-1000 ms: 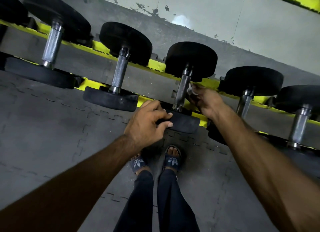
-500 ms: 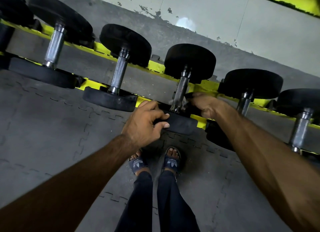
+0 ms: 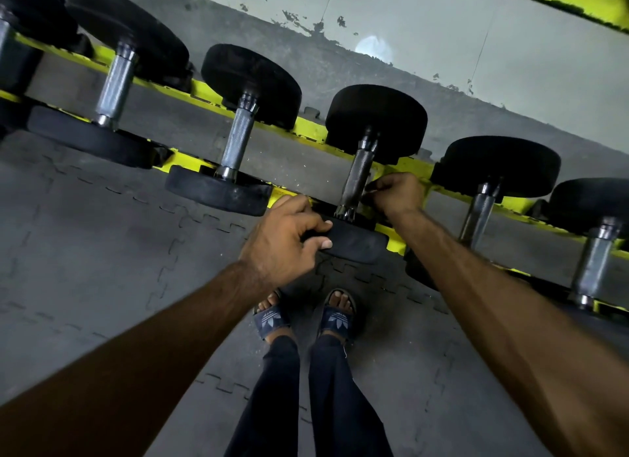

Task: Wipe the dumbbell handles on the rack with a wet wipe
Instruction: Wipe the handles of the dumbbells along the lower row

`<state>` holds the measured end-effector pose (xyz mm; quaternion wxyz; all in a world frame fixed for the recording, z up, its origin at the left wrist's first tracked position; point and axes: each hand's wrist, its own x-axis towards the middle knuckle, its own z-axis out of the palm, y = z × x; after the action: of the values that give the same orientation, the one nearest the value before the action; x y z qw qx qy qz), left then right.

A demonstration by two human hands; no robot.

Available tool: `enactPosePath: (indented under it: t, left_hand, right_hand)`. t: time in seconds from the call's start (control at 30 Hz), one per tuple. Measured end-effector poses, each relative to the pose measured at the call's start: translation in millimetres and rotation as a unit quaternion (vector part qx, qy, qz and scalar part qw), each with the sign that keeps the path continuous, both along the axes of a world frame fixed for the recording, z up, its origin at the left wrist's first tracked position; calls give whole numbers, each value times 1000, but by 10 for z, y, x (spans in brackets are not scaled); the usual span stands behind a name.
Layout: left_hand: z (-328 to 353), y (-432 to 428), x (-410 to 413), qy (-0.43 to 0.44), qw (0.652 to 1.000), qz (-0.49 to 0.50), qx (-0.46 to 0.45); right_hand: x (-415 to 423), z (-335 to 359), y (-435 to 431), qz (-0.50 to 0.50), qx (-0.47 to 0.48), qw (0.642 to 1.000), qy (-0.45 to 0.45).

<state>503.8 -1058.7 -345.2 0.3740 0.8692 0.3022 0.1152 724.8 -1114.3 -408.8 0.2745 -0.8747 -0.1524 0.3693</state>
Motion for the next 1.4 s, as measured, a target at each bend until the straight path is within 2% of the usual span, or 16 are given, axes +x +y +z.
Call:
enactPosePath:
  t: [0.1, 0.17, 0.23, 0.3, 0.5, 0.57, 0.7, 0.87, 1.03, 1.13, 1.27, 1.4]
  left_hand:
    - [6, -9, 2, 1, 1000, 6, 1]
    - [10, -18, 0, -3, 1000, 8, 1]
    - [11, -20, -2, -5, 1000, 9, 0]
    - [11, -23, -4, -3, 1000, 10, -2]
    - [5, -18, -9, 3, 1000, 8, -2]
    - [12, -18, -6, 5, 1000, 8, -2]
    - [30, -16, 5, 8, 1000, 7, -3]
    - [38, -33, 11, 13, 1000, 14, -7]
    - [21, -34, 1, 3, 1000, 17, -1]
    - [13, -37, 0, -2, 1000, 18, 2]
    - [14, -46, 9, -4, 1000, 22, 0]
    - [29, -41, 10, 3, 1000, 22, 4]
  right_hand:
    - [-36, 40, 2, -117, 63, 974, 183]
    - [-14, 111, -69, -162, 88, 933, 309]
    - [31, 134, -136, -198, 125, 890, 392]
    - [51, 139, -164, -224, 136, 863, 431]
    - [45, 114, -219, -275, 125, 815, 495]
    - [52, 122, -211, -265, 110, 819, 497]
    - [128, 163, -59, -206, 68, 864, 453]
    - [106, 221, 108, -171, 63, 928, 326]
    - [-68, 181, -90, -123, 7, 925, 359]
    - [42, 193, -60, -129, 36, 910, 393]
    - [76, 161, 77, -166, 84, 917, 352]
    - [-68, 189, -67, -109, 26, 930, 349]
